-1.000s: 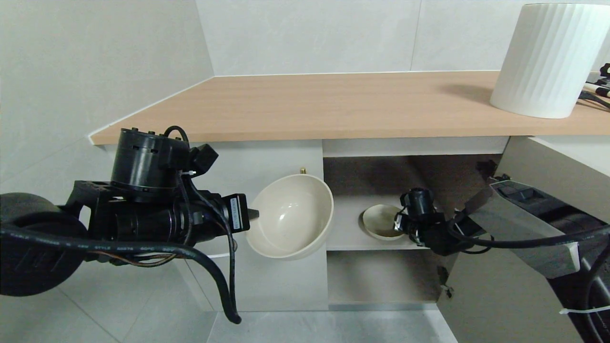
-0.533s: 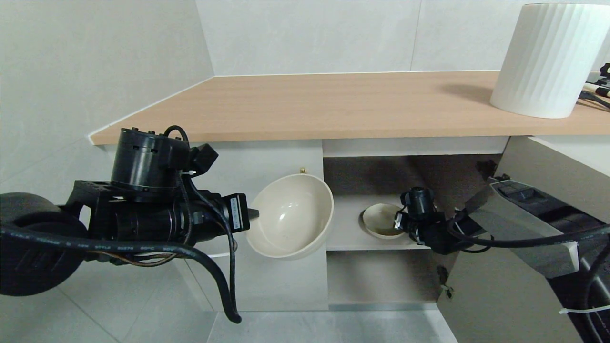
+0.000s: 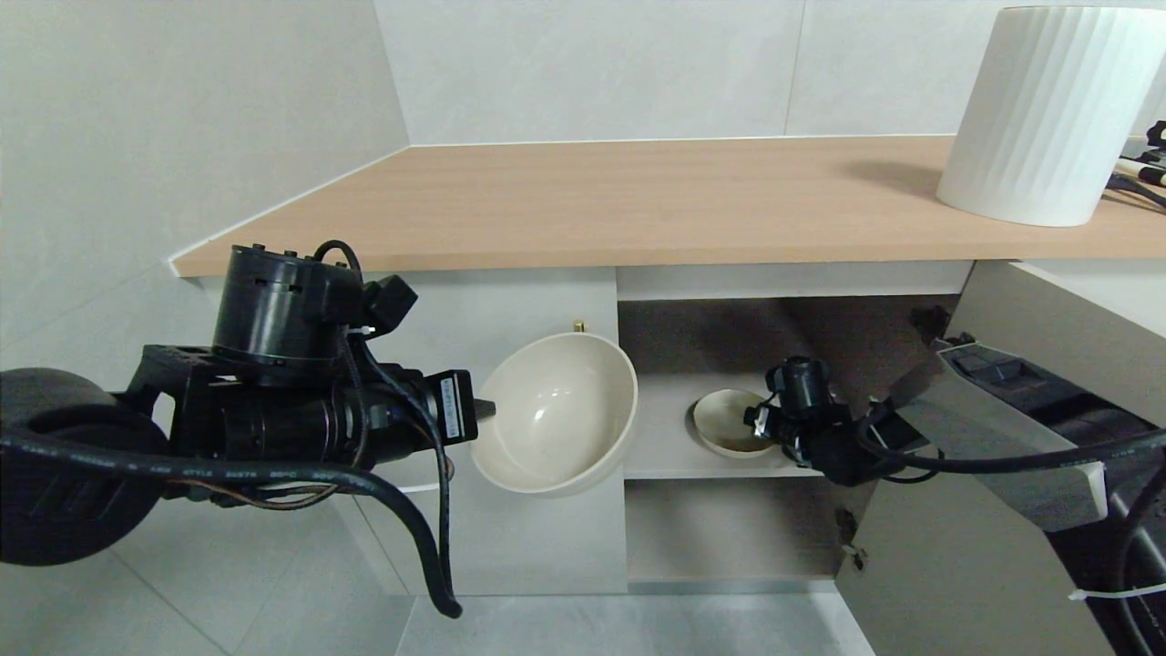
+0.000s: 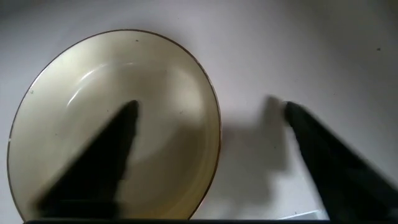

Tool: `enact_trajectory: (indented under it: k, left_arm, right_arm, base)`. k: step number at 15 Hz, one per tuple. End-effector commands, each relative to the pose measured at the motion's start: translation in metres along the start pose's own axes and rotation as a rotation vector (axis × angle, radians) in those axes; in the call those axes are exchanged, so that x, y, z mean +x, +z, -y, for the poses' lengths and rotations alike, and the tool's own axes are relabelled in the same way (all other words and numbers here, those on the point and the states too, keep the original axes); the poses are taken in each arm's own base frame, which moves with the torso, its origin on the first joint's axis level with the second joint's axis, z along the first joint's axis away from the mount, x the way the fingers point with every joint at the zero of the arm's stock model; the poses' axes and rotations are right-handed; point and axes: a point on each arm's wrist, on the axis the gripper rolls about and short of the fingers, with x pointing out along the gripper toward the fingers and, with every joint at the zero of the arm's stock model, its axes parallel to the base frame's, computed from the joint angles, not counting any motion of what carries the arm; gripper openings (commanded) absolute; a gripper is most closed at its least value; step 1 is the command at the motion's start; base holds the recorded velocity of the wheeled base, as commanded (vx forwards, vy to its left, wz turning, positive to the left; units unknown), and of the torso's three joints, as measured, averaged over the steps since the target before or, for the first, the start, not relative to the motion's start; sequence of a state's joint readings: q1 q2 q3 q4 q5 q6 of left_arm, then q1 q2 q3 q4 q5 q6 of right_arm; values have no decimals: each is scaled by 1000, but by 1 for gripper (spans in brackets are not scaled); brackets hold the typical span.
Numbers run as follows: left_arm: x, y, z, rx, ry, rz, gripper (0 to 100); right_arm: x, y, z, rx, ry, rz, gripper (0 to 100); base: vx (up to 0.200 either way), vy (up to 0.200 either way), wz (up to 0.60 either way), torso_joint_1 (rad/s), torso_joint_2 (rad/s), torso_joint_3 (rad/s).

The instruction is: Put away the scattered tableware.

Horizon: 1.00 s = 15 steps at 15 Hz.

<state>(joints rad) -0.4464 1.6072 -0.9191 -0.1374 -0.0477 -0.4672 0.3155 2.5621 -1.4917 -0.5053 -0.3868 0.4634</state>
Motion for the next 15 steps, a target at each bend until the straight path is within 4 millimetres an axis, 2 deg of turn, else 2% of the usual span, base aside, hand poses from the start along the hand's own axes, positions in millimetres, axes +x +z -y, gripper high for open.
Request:
enact_trajectory:
  k: [1,2,3,4,5,7,8,9,12,15]
  left_arm:
    - [1,0,0,-1,1,-3,0]
    - [3,-1,-1,-1,4,-7,0]
    - [5,-3,1,3,-1,-18,0]
    - [5,-3,1,3,-1,-18,0]
    - [13,-10,6,17,-4,-51,0]
    - [25,-19,9,29,5,-95,0]
    - [26,-19,9,28,5,-99,0]
    - [33,-30,13,44,15,-170,0]
    - [54,-49,22,81,75,-275,0]
    - [76,-68,24,139,214,-279,0]
  right_arm:
    - [-2,3,-1,6,4,7,100]
    - [-8,9,-1,17,1,14,100]
    - [-21,20,-1,40,4,28,100]
    - [-21,20,-1,40,4,28,100]
    - [-57,35,-5,38,46,29,100]
    - [-96,40,-13,11,132,-22,100]
    - [-99,40,-14,9,139,-27,100]
    - [-131,45,-19,-15,223,-76,100]
    - [-196,53,-27,-70,400,-160,100]
    - [-243,56,-32,-115,542,-239,100]
  base:
    - [0,0,0,0,0,0]
    - [0,0,0,0,0,0]
    - [0,0,0,0,0,0]
    - [0,0,0,0,0,0]
    - [0,0,0,0,0,0]
    - [0,0,0,0,0,0]
    - [0,0,0,0,0,0]
    - [0,0,0,0,0,0]
    - [0,0,0,0,0,0]
    - [0,0,0,0,0,0]
